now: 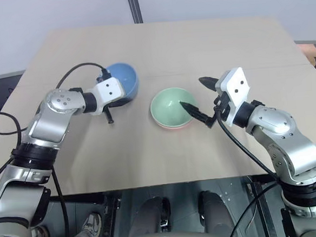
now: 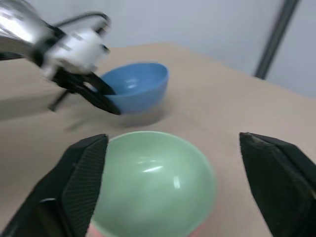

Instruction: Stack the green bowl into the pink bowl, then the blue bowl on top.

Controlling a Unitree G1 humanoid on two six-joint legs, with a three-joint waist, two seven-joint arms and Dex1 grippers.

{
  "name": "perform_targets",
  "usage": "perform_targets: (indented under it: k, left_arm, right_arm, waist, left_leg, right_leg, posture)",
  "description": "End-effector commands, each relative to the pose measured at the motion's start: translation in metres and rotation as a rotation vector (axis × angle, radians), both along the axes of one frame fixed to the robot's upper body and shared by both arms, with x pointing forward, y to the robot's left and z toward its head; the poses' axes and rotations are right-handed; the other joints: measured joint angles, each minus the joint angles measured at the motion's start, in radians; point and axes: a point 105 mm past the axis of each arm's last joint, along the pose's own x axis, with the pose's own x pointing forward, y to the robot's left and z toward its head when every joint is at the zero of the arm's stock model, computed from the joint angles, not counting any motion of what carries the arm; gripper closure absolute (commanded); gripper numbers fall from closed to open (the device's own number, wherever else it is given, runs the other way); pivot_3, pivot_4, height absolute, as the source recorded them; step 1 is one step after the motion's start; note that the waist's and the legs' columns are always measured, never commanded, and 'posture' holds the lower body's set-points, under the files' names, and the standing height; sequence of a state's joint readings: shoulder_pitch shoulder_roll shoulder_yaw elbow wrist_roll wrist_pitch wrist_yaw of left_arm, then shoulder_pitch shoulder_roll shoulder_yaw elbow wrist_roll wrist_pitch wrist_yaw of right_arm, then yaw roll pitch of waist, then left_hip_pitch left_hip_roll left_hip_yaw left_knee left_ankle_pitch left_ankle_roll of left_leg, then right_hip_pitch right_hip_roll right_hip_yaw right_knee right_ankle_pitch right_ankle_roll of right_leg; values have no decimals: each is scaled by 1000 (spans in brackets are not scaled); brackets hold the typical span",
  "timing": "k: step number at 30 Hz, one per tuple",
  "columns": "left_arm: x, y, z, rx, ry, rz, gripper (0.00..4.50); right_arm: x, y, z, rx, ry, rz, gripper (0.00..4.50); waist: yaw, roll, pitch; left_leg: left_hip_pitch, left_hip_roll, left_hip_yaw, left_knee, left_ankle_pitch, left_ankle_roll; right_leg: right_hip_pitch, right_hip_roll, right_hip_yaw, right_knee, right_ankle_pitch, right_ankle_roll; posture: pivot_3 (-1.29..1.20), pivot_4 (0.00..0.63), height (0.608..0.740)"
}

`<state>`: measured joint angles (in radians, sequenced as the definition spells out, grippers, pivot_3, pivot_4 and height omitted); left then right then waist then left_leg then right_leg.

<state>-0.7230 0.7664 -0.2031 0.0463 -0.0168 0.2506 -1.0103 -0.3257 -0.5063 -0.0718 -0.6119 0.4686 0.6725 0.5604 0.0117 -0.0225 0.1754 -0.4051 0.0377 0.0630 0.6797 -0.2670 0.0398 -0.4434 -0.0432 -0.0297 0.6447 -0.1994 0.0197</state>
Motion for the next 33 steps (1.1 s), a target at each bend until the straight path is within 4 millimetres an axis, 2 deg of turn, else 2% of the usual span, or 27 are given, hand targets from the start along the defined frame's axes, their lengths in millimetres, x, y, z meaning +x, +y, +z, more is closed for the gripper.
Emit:
perform_targets:
  k: [1, 4, 9, 11, 12, 13, 16, 19, 21, 23, 26, 30, 33]
  left_arm:
    - [-30, -35, 36, -68, -58, -222, 4500]
    - [-44, -53, 35, -44, -45, -347, 4500]
    - [-45, -73, 19, -2, -28, -460, 4500]
    - [-49, -81, 16, -17, -14, -516, 3707]
    - [-50, -84, 16, -26, -21, -534, 3559]
    - [-50, -86, 19, -47, -36, -536, 2996]
    - [-45, -83, 34, -130, -49, -484, 1762]
    - [-41, -69, 47, -306, 19, -392, 1762]
    - [-35, -39, 50, -448, 22, -229, 1762]
    - [-29, -12, 36, -440, 16, -41, 1762]
    - [-40, 2, 17, -450, 49, 18, 1762]
    - [-50, 36, -9, -658, 71, 192, 1762]
    - [-63, 59, -26, -606, 29, 268, 1762]
  right_arm:
    - [-6, -16, 12, 13, -62, -56, 40]
    - [-3, -30, 12, -3, -78, -135, 40]
    - [1, -42, 15, -15, -106, -215, 40]
    - [1, -44, 14, -22, -108, -231, 0]
    - [1, -44, 14, -25, -106, -236, 0]
    - [1, -45, 13, -31, -104, -239, 0]
    - [-1, -46, 7, -47, -88, -237, 0]
    - [-2, -48, 0, -38, -55, -240, 0]
    - [-2, -48, -10, -40, -18, -205, 0]
    - [-2, -49, -19, -71, 2, -167, 0]
    - [-4, -52, -26, -119, 7, -104, 0]
    - [-1, -58, -31, -104, -1, -63, 0]
    - [0, -65, -38, -115, 28, -32, 0]
  waist:
    - [3, 0, 0]
    - [2, 0, 0]
    - [1, 0, 0]
    - [0, 0, 0]
    - [1, 0, 0]
    - [0, 0, 0]
    - [1, 0, 0]
    - [-1, 0, 0]
    - [-8, 0, 0]
    - [-20, 0, 0]
    - [-23, 0, 0]
    - [-21, 0, 0]
    - [-21, 0, 0]
  left_leg:
    - [0, 0, 0, 0, 0, 0]
    - [-2, 0, -1, 4, 0, 1]
    - [-1, -1, -1, 6, 0, 1]
    - [0, -1, 0, 6, 0, 1]
    - [0, 0, 0, 5, 0, 1]
    - [0, 0, 0, 5, 0, 1]
    - [-1, 0, 0, 6, 0, 1]
    - [-1, 0, -1, 5, 0, 1]
    - [0, 0, -3, 5, 0, 1]
    - [2, 1, -3, 5, -1, 1]
    - [4, 1, -2, 4, -1, 1]
    - [6, 3, -2, 4, -1, 1]
    - [6, 2, -2, 4, -1, 1]
  right_leg:
    - [0, 0, 0, 0, 0, 0]
    - [0, 0, -1, 0, 0, 1]
    - [0, 1, 0, 1, 1, 2]
    - [0, 2, 1, 2, 1, 2]
    - [0, 3, 2, 2, 1, 2]
    - [0, 3, 2, 3, 1, 2]
    - [0, 3, 2, 2, 2, 2]
    - [0, 3, 3, 2, 2, 2]
    - [0, 3, 3, 2, 2, 2]
    - [1, 3, 5, 2, 1, 2]
    - [2, 3, 6, 2, 0, 4]
    - [3, 1, 6, 3, 0, 5]
    - [4, 1, 6, 3, 2, 2]
  posture:
    - [0, 150, 740]
    - [0, 150, 740]
    - [0, 150, 740]
    - [0, 150, 740]
    - [0, 150, 740]
    - [0, 150, 740]
    - [0, 150, 740]
    - [0, 150, 740]
    - [0, 150, 740]
    - [0, 150, 740]
    - [0, 150, 740]
    - [0, 150, 740]
    - [0, 150, 740]
